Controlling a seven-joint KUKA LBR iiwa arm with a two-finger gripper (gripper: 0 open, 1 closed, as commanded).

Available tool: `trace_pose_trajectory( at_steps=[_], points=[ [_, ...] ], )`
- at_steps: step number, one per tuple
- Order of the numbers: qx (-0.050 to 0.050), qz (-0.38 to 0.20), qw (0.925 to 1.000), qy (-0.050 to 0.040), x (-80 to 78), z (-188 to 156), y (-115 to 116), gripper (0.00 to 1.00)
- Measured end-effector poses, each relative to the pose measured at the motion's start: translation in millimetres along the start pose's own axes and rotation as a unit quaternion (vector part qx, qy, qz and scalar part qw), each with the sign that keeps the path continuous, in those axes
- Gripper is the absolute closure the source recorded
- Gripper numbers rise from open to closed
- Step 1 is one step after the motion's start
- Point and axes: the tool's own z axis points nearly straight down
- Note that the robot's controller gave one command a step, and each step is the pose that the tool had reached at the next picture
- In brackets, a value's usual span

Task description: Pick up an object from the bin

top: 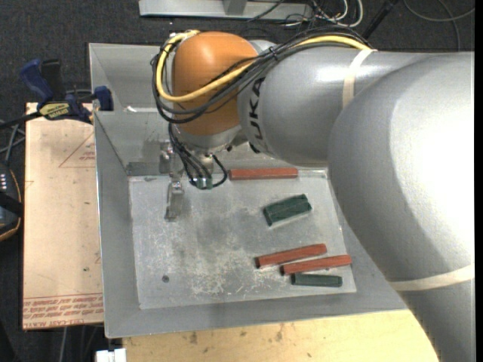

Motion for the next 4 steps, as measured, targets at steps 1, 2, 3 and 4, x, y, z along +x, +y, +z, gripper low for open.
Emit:
trace_pose_trajectory(
  at_steps=[1,2,3,4],
  points=[
    [-0.001,0.002,1.0000,-0.0038,-2.0,-5.5,-0.8,0.00],
    [-0.002,0.029,0.9996,-0.0051,33.0,15.1,-49.5,0.00],
    [0.002,0.020,0.9998,-0.0053,30.4,49.8,-59.6,0.00],
    [-0.003,-0.065,0.9979,-0.0025,64.2,53.0,-51.7,0.00]
  ],
)
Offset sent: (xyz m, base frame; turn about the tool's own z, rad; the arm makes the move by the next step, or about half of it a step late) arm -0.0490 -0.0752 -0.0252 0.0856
